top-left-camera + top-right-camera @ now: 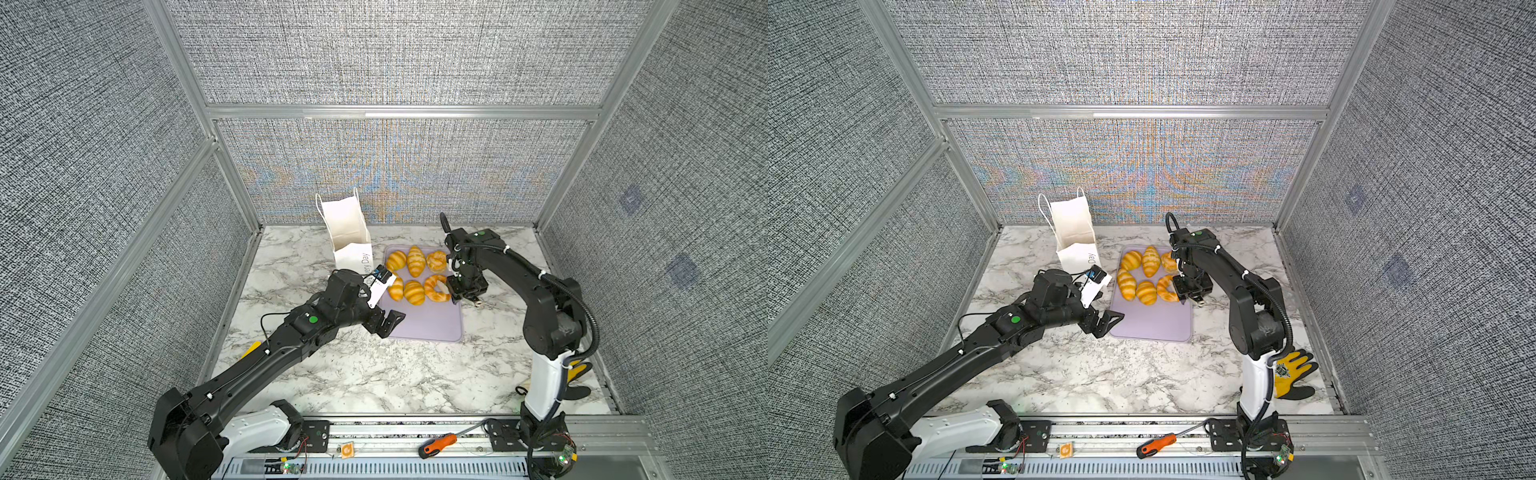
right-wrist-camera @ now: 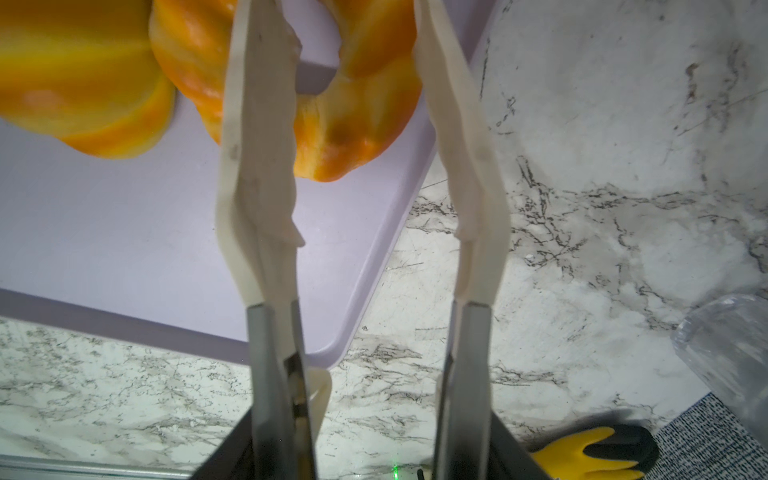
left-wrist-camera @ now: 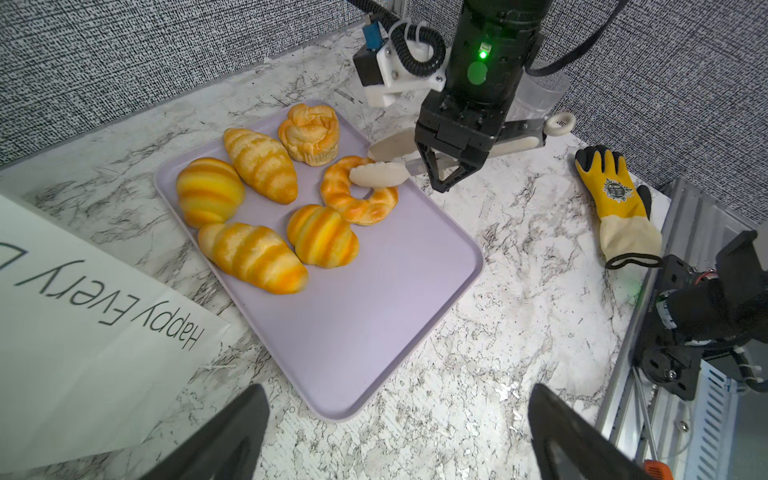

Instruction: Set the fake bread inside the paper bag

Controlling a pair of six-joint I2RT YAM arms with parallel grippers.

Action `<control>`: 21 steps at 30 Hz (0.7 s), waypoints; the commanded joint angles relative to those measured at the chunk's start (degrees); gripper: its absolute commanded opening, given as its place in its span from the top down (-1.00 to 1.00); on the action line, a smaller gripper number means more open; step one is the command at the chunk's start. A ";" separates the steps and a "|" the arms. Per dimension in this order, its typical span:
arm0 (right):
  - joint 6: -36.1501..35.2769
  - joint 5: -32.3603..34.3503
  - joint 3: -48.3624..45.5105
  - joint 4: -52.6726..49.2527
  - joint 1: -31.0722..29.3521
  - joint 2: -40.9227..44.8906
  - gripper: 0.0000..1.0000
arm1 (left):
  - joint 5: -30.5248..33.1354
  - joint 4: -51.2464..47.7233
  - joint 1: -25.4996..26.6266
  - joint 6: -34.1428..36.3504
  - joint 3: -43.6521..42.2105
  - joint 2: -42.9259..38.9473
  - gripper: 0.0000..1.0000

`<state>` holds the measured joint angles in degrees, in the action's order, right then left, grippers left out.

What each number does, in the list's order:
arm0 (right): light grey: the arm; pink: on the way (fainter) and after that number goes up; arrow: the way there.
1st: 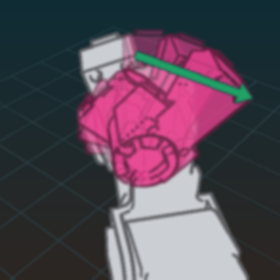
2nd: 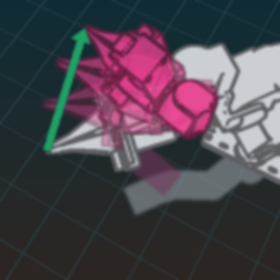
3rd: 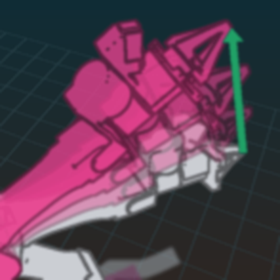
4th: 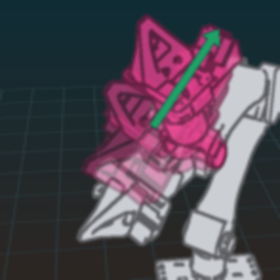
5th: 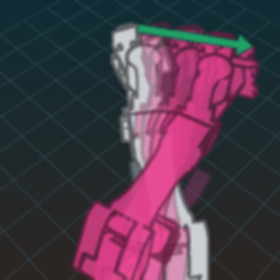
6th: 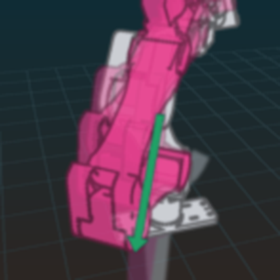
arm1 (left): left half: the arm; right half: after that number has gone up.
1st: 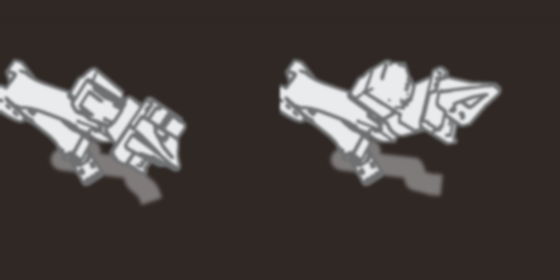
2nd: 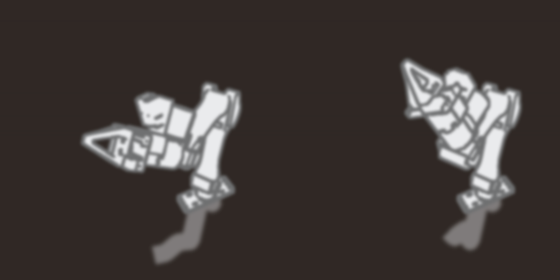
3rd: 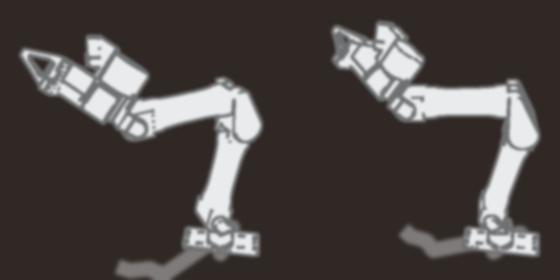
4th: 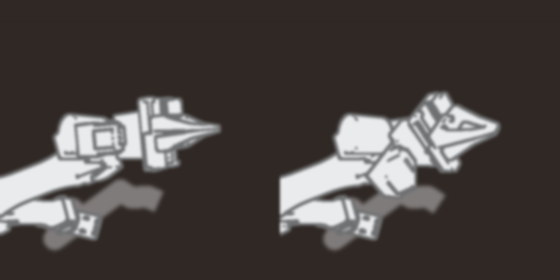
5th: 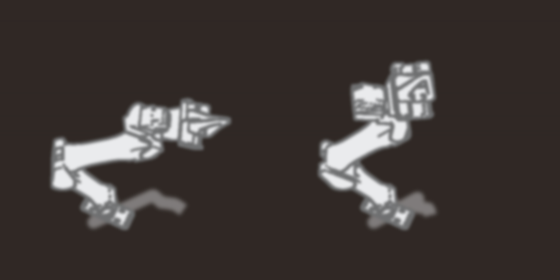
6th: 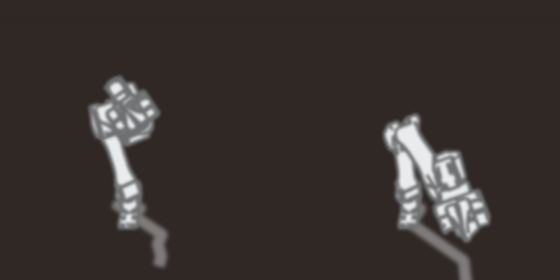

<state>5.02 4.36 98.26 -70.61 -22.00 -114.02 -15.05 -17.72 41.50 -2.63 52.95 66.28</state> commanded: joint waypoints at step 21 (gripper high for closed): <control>-1.54 2.54 -4.37 -10.76 -2.64 3.35 0.09 | 0.57 0.59 0.25 2.28 0.53 1.35 -0.98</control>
<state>2.94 7.18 94.70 -77.82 -24.01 -111.87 -14.94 -17.74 41.71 -1.02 53.08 67.59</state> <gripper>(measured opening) 0.455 0.989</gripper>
